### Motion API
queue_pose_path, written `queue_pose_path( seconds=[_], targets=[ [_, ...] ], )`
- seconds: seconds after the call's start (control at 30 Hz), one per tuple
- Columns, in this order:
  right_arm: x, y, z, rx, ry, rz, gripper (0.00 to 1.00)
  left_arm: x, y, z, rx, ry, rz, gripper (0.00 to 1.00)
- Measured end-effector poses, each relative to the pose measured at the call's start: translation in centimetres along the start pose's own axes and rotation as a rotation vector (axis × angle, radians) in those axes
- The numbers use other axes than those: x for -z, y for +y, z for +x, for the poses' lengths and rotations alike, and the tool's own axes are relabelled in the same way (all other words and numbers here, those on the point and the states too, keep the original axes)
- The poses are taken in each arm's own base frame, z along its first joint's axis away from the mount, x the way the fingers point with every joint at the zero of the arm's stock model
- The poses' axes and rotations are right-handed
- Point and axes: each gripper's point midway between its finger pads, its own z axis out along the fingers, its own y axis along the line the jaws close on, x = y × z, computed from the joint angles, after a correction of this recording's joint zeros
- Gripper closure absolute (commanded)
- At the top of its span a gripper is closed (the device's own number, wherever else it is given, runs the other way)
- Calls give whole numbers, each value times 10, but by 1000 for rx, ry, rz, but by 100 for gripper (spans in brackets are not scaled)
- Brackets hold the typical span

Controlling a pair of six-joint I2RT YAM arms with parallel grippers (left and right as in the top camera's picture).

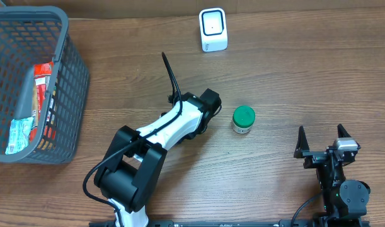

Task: Scan the item barcode
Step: 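Release the pack and move the left gripper back to the grey basket, then grasp the long red-and-tan pasta package in the basket with the left gripper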

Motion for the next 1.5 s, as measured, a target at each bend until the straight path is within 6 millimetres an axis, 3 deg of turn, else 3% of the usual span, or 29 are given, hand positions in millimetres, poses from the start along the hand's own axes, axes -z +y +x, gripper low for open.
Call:
queue_pose_path(
  seconds=[0.1,0.37,0.5,0.6,0.73,0.8,0.93,1.03,1.17,1.2,1.33,1.37,1.5],
  targets=[
    [0,0,0,0,0,0,0,11,-1,-13,28,-17,26,76],
    [0,0,0,0,0,0,0,21,-10,-23,37,-18,96,75],
    [0,0,0,0,0,0,0,21,-11,-22,28,-14,101,59],
    [0,0,0,1,0,0,0,25,-11,-21,27,4,118,55],
    [0,0,0,0,0,0,0,44,-4,-33,43,23,161,39],
    [0,0,0,0,0,0,0,60,8,-46,66,21,182,37],
    [0,0,0,0,1,0,0,97,46,-79,130,-15,223,36],
    [0,0,0,0,0,0,0,126,91,-105,205,-71,252,31],
    [0,0,0,0,0,0,0,150,175,-133,386,-165,274,7],
    [0,0,0,1,0,0,0,152,196,-137,436,-186,269,0],
    [0,0,0,0,0,0,0,141,279,-140,658,-228,221,0],
    [0,0,0,0,0,0,0,132,303,-136,721,-225,195,0],
    [0,0,0,0,0,0,0,92,368,-108,886,-153,99,0]
  ],
)
